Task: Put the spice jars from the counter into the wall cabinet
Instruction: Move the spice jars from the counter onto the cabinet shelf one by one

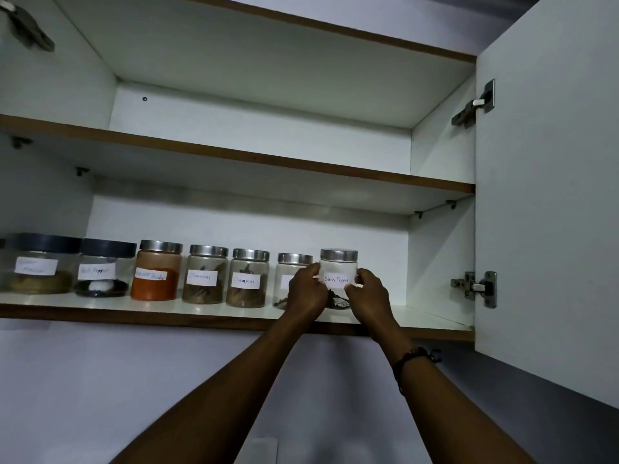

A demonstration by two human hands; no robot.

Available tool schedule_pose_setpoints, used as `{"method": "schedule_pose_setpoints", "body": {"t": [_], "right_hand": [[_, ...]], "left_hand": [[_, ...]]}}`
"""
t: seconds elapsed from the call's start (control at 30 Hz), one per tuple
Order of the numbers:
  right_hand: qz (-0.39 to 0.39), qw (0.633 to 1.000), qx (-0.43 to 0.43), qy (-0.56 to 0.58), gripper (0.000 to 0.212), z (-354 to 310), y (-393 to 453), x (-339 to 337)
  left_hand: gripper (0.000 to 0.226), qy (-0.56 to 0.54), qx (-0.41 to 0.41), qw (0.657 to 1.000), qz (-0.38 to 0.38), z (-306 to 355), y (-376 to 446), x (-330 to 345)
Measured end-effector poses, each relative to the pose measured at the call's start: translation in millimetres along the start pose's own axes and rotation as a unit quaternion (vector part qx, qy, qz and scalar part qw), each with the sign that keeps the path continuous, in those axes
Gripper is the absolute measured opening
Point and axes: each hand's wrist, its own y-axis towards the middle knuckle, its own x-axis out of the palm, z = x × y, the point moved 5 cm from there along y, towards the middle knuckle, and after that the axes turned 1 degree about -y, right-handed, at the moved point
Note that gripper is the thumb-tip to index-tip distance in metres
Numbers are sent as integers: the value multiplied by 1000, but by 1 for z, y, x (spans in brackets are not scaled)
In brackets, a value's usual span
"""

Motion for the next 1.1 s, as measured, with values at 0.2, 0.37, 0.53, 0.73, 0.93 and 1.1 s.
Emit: {"method": "schedule_pose_setpoints", "body": {"t": [0.2,0.37,0.53,0.73,0.93,1.1], "right_hand": [[-41,995,23,-86,29,17,18,15],[-81,985,38,-147,28,23,18,22],[-50,993,6,-105,9,6,-8,8],[18,997,37,63,26,8,-82,-27],[-17,997,79,3,30,45,-173,-49],[-42,987,158,2,26,94,-266,-59]], "left_hand": [[40,79,-50,992,-86,-22,18,11],[10,139,-33,986,-91,-24,16,12],[22,135,21,989,-62,-10,-5,7],[34,102,106,985,-86,5,-63,12],[27,24,69,990,-117,-17,-142,36],[29,-27,-38,975,-215,-75,-239,91]]}}
